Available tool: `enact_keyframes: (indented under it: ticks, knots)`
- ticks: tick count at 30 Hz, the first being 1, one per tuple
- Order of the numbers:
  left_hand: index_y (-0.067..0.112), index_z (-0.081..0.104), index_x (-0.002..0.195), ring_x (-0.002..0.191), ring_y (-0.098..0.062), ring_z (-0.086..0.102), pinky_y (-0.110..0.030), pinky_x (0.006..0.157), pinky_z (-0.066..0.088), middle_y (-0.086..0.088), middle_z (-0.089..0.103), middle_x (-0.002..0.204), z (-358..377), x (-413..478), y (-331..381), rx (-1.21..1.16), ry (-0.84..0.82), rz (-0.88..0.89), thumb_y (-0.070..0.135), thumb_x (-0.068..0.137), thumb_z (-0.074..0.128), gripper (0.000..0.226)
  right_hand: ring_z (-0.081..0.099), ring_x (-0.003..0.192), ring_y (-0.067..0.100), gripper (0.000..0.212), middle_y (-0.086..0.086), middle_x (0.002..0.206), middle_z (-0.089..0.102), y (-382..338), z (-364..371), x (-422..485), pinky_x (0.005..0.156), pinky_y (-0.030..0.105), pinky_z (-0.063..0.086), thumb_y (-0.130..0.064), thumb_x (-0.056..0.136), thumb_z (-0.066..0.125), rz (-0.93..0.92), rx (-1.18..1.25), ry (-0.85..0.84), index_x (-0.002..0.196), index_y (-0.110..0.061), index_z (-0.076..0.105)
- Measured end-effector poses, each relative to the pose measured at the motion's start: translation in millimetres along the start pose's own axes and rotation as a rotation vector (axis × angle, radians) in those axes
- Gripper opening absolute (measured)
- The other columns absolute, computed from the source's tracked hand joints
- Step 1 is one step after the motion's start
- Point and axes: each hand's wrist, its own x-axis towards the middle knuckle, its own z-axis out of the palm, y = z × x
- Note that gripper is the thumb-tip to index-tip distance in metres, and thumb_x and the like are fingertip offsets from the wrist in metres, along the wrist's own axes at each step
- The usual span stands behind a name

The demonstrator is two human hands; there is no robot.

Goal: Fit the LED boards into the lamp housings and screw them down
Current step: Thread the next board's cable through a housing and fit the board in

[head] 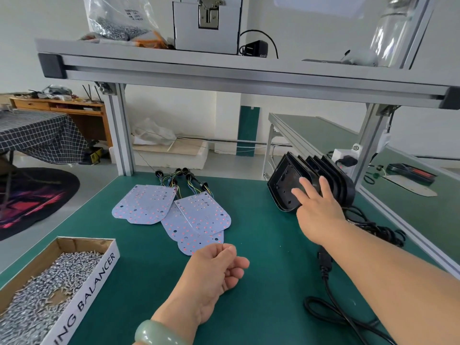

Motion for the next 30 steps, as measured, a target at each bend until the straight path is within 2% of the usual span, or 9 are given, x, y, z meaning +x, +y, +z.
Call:
enact_keyframes:
  ticks: [4, 9, 14, 17, 20, 22, 23, 26, 30]
  knots:
    - [0.008, 0.058, 0.090, 0.056, -0.010, 0.058, -0.021, 0.055, 0.048, -0.007, 0.074, 0.077, 2, 0, 1, 0.007, -0.005, -0.001, 0.015, 0.097, 0.051, 0.012, -0.013, 0.147, 0.032, 0.031, 0.007, 0.151, 0.029, 4, 6, 2, 0.108, 0.059, -0.019, -0.007, 0.088, 0.046, -0.005, -0.042, -0.017, 0.107, -0.019, 0.068]
    - [0.010, 0.059, 0.090, 0.057, -0.009, 0.059, -0.022, 0.056, 0.048, -0.005, 0.074, 0.076, 3, -1, 2, -0.010, 0.041, 0.045, 0.019, 0.095, 0.053, 0.012, 0.010, 0.143, 0.029, 0.030, 0.004, 0.137, 0.041, -14, -10, -14, 0.115, 0.057, -0.005, -0.005, 0.085, 0.053, -0.032, 0.090, 0.082, 0.109, -0.016, 0.067]
    - [0.020, 0.061, 0.095, 0.053, 0.004, 0.056, -0.011, 0.047, 0.043, 0.008, 0.070, 0.072, 2, 17, 15, 0.305, 0.378, 0.336, 0.019, 0.088, 0.059, 0.007, 0.040, 0.118, 0.024, 0.034, 0.004, 0.119, 0.046, -54, -34, -61, 0.116, 0.049, -0.001, 0.000, 0.082, 0.049, -0.122, 0.356, 0.123, 0.110, -0.011, 0.064]
    - [0.018, 0.055, 0.120, 0.092, -0.011, 0.062, -0.020, 0.071, 0.044, 0.007, 0.064, 0.106, -2, 45, 34, 0.630, 0.432, 0.365, 0.024, 0.092, 0.053, 0.028, 0.039, 0.088, 0.024, 0.011, 0.005, 0.089, 0.040, -69, -47, -91, 0.116, 0.045, 0.003, -0.004, 0.081, 0.050, -0.129, 0.426, 0.029, 0.080, -0.012, 0.058]
    - [0.014, 0.039, 0.140, 0.128, -0.027, 0.044, -0.030, 0.091, 0.037, -0.004, 0.046, 0.142, -10, 76, 44, 1.106, 0.362, 0.288, 0.026, 0.098, 0.041, 0.044, 0.034, 0.064, 0.022, 0.028, 0.001, 0.067, 0.031, -73, -55, -107, 0.112, 0.043, 0.019, -0.009, 0.083, 0.047, -0.112, 0.466, -0.035, 0.060, -0.018, 0.033]
    - [0.017, 0.028, 0.146, 0.142, -0.029, 0.019, -0.040, 0.108, 0.029, 0.000, 0.023, 0.155, -16, 87, 43, 1.452, 0.235, 0.255, 0.026, 0.099, 0.032, 0.048, 0.033, 0.056, 0.017, 0.026, -0.002, 0.063, 0.038, -72, -60, -111, 0.084, 0.034, 0.035, -0.014, 0.085, 0.045, -0.031, 0.567, -0.011, 0.062, -0.019, 0.035]
    - [0.021, 0.024, 0.147, 0.145, -0.028, 0.010, -0.046, 0.111, 0.024, 0.003, 0.019, 0.156, -18, 90, 41, 1.536, 0.166, 0.219, 0.028, 0.100, 0.029, 0.047, 0.036, 0.058, 0.018, 0.024, -0.003, 0.065, 0.042, -72, -62, -112, 0.072, 0.032, 0.031, -0.018, 0.087, 0.045, 0.021, 0.638, 0.035, 0.065, -0.019, 0.037]
    - [0.028, 0.044, 0.116, 0.130, -0.028, 0.037, -0.046, 0.099, 0.031, 0.000, 0.046, 0.133, -22, 88, 36, 1.684, 0.028, 0.159, 0.031, 0.100, 0.026, 0.024, 0.050, 0.076, 0.021, 0.019, -0.006, 0.082, 0.059, -78, -55, -111, 0.069, 0.030, 0.028, -0.038, 0.094, 0.043, 0.116, 0.759, 0.161, 0.084, -0.024, 0.052]
    - [0.024, 0.055, 0.088, 0.087, -0.026, 0.054, -0.032, 0.069, 0.035, -0.005, 0.064, 0.103, -29, 79, 39, 1.711, 0.338, 0.302, 0.046, 0.099, 0.032, 0.034, 0.040, 0.066, 0.018, 0.026, -0.009, 0.070, 0.049, -84, -41, -113, 0.072, 0.028, 0.027, -0.051, 0.093, 0.043, 0.153, 0.775, 0.156, 0.088, -0.027, 0.055]
